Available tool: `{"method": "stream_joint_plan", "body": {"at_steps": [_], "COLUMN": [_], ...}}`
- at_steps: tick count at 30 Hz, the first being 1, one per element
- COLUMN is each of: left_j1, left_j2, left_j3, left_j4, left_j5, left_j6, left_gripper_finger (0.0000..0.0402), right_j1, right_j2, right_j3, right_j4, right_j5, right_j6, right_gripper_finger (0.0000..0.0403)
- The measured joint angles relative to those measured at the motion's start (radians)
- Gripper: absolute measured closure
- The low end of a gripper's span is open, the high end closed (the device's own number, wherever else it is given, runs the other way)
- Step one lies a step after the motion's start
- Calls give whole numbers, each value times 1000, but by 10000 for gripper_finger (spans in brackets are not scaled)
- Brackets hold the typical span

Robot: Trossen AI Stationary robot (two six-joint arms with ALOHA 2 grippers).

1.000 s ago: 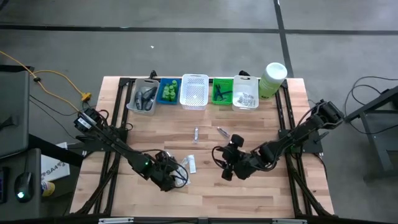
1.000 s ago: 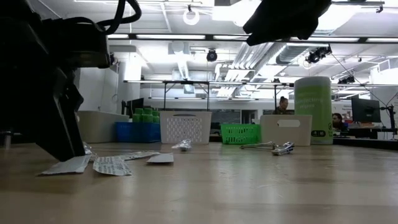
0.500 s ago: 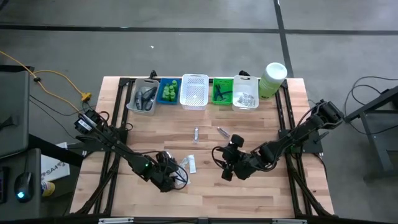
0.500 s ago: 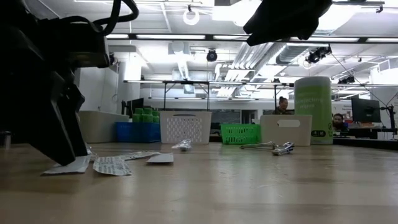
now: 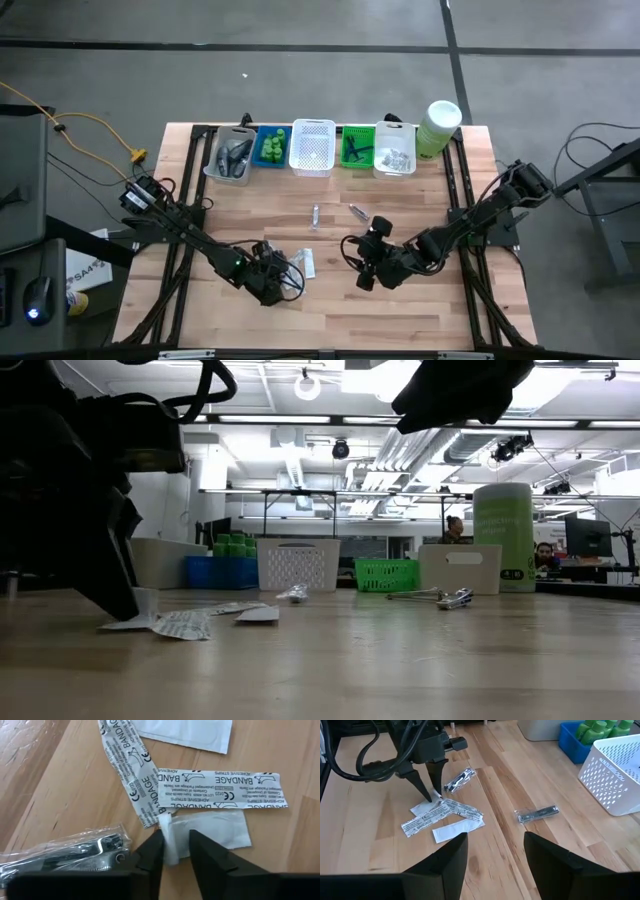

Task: Pick & Place Travel size toiletries
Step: Put the bandage into the right white bin

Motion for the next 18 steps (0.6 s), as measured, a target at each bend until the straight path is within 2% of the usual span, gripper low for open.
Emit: {"method": "stream_joint_plan", "body": {"at_steps": [7, 14, 18], "left_j1": [0, -3, -2], "left_j2": [-32, -96, -136], "left_j3": [-1, -5, -5], "left_j4": [0, -33, -26], "left_j5": [21, 69, 51], "left_j6": [29, 56, 88], "left_gripper_finger": [391, 397, 398], "right_j1": [0, 2, 7], "right_j2": [0, 1, 1], "right_j3": [0, -3, -72], "right_j4": [-3, 0, 99], "right_j5": [-5, -21, -23], "right_j6": [2, 26, 26], "right_gripper_finger": [215, 215, 215]}}
